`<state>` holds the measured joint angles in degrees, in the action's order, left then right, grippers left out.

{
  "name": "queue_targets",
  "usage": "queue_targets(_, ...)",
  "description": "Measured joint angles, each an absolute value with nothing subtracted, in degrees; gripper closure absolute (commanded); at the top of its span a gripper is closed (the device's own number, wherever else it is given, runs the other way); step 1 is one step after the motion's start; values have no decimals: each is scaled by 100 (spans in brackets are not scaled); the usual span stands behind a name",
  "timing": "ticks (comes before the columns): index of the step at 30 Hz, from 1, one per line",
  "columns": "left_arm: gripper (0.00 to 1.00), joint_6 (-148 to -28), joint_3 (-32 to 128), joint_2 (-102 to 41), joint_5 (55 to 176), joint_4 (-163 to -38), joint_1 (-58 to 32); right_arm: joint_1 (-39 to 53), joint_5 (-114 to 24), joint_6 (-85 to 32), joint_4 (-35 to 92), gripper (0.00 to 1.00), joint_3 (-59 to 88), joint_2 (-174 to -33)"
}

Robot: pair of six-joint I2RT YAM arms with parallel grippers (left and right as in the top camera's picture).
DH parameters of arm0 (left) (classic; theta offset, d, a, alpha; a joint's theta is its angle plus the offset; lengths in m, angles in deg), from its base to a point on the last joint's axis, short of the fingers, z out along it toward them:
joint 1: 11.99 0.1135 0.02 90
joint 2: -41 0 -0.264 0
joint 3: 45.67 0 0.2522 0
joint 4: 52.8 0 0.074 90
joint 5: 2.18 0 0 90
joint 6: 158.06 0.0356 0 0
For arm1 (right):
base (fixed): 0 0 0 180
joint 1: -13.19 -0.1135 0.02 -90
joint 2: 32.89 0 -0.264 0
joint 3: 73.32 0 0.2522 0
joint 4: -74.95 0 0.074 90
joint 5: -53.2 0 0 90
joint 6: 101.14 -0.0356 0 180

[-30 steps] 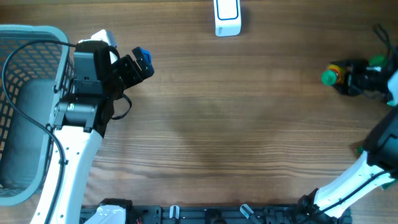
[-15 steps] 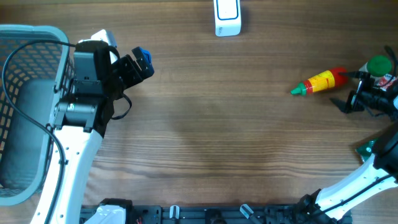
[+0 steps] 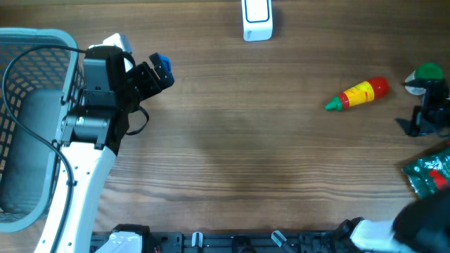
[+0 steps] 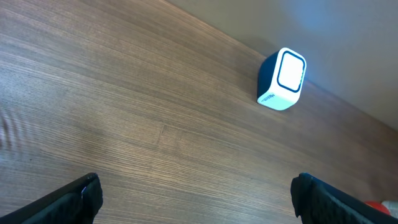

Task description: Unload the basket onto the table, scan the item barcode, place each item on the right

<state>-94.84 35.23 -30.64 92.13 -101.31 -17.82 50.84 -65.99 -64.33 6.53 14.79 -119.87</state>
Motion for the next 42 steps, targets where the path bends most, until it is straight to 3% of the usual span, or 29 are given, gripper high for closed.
queue_targets(2, 0, -9484, 3523, -3064, 9213, -10128, -1782, 4507, -5803, -6478, 918, 41, 1512, -11231)
queue_targets(4, 0, -9484, 3523, -3064, 9213, -10135, -1782, 3790, -5268, -6384, 1344, 33, 1520, -11028)
queue_targets(6, 0, -9484, 3523, -3064, 9213, -10133, -1782, 3032, -4842, -6282, 1526, 18, 1527, -11107)
queue_targets(9, 0, -9484, 3523, -3064, 9213, -10131, -1782, 1836, -3895, -6507, 1410, 17, 1525, -11574)
queue_targets(14, 0, -9484, 3523, -3064, 9213, -10133, -1782, 599, -2632, -6728, 1200, 17, 1512, -12547)
queue_targets(24, 0, -9484, 3523, -3064, 9213, -10131, -1782, 462, -1775, -7687, 1189, 15, 1503, -13450)
queue_targets(28, 0, -9484, 3523, -3064, 9213, -10133, -1782, 722, -1817, -7866, 1252, 31, 1505, -13690)
queue_targets(36, 0, -9484, 3523, -3064, 9213, -10133, -1782, 1085, -2337, -7377, 1738, 34, 1503, -14162)
queue_targets(42, 0, -9484, 3523, -3064, 9213, -10133, -1782, 1056, -2591, -7281, 1757, 46, 1503, -14448)
